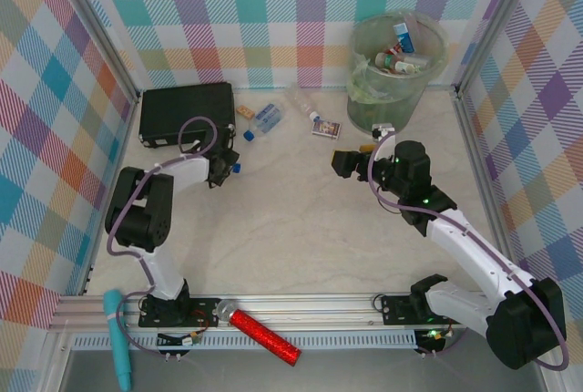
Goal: Put the plastic bottles in the bin
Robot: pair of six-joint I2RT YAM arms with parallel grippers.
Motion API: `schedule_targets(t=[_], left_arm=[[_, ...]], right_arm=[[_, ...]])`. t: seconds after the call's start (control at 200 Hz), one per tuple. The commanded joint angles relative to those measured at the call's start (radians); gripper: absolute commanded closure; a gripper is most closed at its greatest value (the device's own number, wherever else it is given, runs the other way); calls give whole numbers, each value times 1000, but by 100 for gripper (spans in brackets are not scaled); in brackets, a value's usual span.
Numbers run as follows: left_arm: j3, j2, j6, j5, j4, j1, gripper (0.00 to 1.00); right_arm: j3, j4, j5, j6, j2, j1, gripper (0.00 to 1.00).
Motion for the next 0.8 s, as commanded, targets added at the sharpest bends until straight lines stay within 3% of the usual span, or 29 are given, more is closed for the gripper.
schedule_targets(t=[0.0, 0.255, 0.565, 0.795], left_arm=[[-35, -109, 180, 37, 4, -33, 37], [-73, -304, 537, 35, -5, -223, 38], [-144, -484, 791, 229, 80, -384, 38], [-143, -564, 858, 288, 59, -452, 37]], right_arm=[[31, -17, -43, 14, -19, 9, 1], [131, -136, -71, 23, 10, 9, 1], [362, -300, -417, 1, 156, 9, 4], [509, -375, -589, 73, 286, 9, 12]])
